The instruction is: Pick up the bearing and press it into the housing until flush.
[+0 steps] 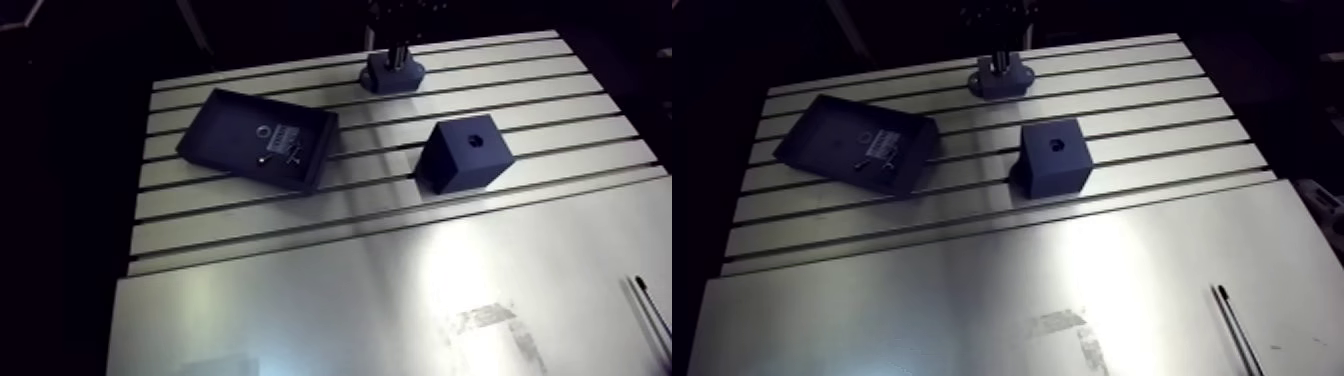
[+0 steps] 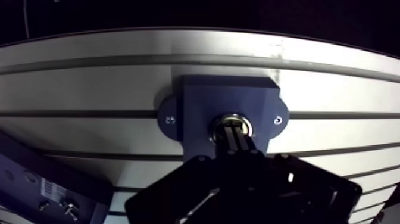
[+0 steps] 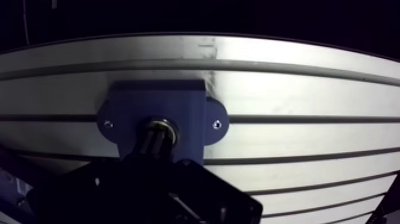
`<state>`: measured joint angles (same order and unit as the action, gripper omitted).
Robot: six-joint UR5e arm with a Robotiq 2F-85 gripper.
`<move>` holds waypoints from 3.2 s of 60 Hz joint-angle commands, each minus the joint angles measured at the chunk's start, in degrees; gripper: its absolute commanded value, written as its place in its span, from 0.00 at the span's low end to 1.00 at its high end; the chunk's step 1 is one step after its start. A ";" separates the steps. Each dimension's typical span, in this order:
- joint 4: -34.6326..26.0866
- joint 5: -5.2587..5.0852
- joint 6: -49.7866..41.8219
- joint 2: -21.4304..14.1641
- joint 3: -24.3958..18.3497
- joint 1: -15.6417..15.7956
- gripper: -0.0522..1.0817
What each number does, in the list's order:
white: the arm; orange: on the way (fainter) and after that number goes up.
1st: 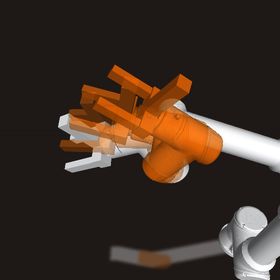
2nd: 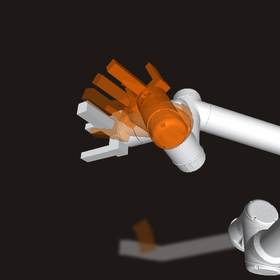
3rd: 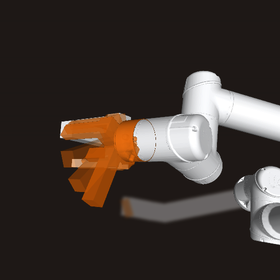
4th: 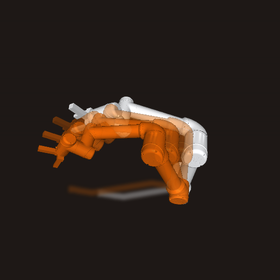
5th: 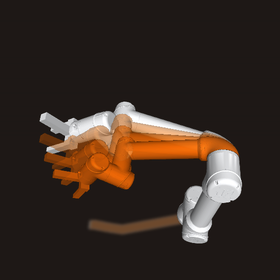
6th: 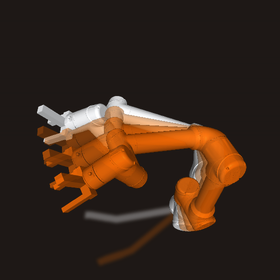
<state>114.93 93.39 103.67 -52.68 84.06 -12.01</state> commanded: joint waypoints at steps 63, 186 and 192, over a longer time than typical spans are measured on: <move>0.08 0.08 0.09 0.00 0.35 -0.04 1.00; 0.17 0.08 0.35 0.26 0.27 0.05 1.00; 0.17 0.08 0.28 0.26 0.27 -0.04 1.00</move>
<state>115.08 93.47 104.00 -52.38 84.33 -12.00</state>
